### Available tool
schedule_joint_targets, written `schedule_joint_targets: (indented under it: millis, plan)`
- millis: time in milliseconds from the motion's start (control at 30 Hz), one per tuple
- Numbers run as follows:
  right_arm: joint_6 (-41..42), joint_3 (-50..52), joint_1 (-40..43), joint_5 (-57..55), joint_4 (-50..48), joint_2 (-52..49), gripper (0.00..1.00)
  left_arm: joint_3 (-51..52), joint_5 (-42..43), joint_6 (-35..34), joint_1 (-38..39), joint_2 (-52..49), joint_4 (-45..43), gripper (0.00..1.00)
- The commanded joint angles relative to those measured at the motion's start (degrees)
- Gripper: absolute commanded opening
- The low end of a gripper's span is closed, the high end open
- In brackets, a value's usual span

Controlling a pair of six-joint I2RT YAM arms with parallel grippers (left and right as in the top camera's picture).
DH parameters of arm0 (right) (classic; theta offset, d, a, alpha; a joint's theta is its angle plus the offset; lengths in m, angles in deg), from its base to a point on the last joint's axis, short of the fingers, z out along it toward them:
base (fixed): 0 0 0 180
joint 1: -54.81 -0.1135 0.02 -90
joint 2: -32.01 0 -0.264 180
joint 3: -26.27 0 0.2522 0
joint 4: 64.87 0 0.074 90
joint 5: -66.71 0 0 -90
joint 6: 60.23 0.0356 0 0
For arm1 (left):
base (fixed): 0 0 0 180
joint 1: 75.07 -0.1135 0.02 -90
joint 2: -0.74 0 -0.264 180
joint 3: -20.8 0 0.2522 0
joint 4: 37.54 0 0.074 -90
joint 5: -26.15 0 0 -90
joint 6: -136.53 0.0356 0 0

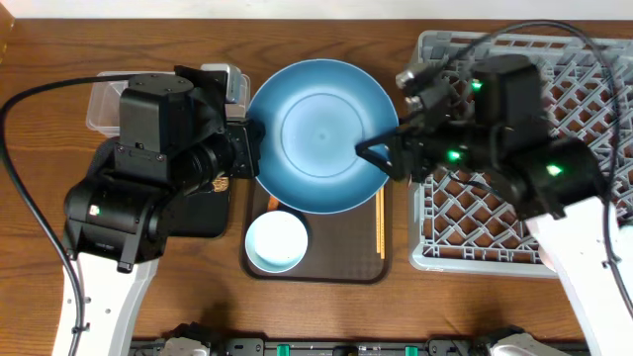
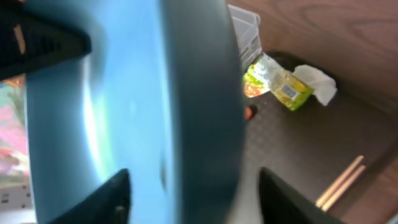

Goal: Sort waste into correct bins and load items into the dishwasher rack
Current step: 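Raise the blue plate and grasp its rim with the right gripper, then carry the blue plate with right gripper into the dish rack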

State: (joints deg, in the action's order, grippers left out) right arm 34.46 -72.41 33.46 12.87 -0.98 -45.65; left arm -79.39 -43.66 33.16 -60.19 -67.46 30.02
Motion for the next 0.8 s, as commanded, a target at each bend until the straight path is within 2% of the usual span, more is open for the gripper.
schedule_joint_targets:
  millis: [0, 100, 167, 200, 233, 267, 300, 533, 767]
  plan:
    - [2.2, -0.1, -0.4, -2.9, -1.5, -1.6, 0.35, -0.3, 4.6, 0.9, 3.0, 0.6, -1.0, 0.06]
    - [2.1, -0.1, -0.4, -3.0, -2.4, -1.7, 0.04, -0.3, 2.4, 0.9, 5.1, 0.6, -1.7, 0.06]
    - [2.1, -0.2, -0.3, -4.1, -2.4, -1.6, 0.01, -0.3, 0.4, 0.9, 6.1, 0.6, -2.3, 0.17]
    - [2.2, -0.2, -0.3, -6.0, -2.0, -1.5, 0.01, -0.3, -0.2, 0.9, 6.4, 0.6, -2.5, 0.34]
    - [2.2, -0.2, -0.2, -8.3, -1.4, -1.3, 0.01, -0.3, -0.3, 0.9, 6.5, 0.6, -2.8, 0.72]
    - [2.2, -0.2, 0.1, -11.3, -0.6, -1.0, 0.01, -0.3, -0.3, 0.9, 6.5, 0.6, -3.1, 0.94]
    - [2.2, -0.2, 0.5, -14.8, 0.3, -0.5, 0.01, -0.3, -0.3, 0.9, 6.5, 0.6, -3.4, 0.98]
    - [9.8, -0.2, 8.0, -54.5, 6.1, 2.2, 0.01, -0.3, -0.3, 0.9, 6.4, 0.7, -3.8, 0.98]
    - [10.0, -0.2, 16.9, -88.1, 5.5, 1.7, 0.01, -0.3, -0.3, 0.9, 6.4, 0.8, -1.8, 0.98]
